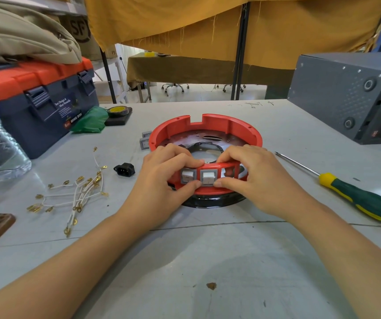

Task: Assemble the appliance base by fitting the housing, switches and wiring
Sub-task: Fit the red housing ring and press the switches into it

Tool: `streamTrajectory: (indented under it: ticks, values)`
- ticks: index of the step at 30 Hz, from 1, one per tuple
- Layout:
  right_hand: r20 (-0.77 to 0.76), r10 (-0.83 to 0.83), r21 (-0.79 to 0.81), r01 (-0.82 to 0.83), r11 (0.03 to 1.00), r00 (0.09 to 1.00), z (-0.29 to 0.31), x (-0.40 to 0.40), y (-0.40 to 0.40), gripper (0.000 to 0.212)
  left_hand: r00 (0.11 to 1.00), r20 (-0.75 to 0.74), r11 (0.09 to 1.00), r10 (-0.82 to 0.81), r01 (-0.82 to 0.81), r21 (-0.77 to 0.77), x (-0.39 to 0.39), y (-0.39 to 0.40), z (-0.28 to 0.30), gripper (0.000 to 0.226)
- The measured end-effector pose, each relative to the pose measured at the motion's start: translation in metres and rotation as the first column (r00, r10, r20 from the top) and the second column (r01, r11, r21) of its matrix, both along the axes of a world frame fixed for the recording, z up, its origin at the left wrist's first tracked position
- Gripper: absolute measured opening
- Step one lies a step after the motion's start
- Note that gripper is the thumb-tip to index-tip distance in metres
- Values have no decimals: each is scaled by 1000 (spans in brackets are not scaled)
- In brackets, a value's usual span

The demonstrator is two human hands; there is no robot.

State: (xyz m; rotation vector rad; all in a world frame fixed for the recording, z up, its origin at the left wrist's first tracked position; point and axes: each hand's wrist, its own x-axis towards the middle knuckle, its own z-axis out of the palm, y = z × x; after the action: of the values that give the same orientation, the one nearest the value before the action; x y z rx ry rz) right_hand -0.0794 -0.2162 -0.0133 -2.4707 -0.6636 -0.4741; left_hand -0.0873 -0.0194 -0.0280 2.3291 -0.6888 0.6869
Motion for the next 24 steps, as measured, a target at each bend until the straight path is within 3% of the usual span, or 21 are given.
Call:
streamTrajectory:
  ticks: [5, 10, 24]
  values:
    - [-14, 4, 6, -4, 1000, 1000, 1, 0, -1, 25, 1000, -21, 1000, -18, 17, -9, -1, 0, 3, 26]
    - [-77, 42, 73, -36, 997, 996, 4, 0, -4, 16, 997, -62, 993, -39, 32, -112, -1, 0, 6, 19]
    - [-32, 33, 120, -29, 992, 999, 4, -2, 1, 7, 999, -45, 989, 11, -17, -148, -3, -6, 7, 7]
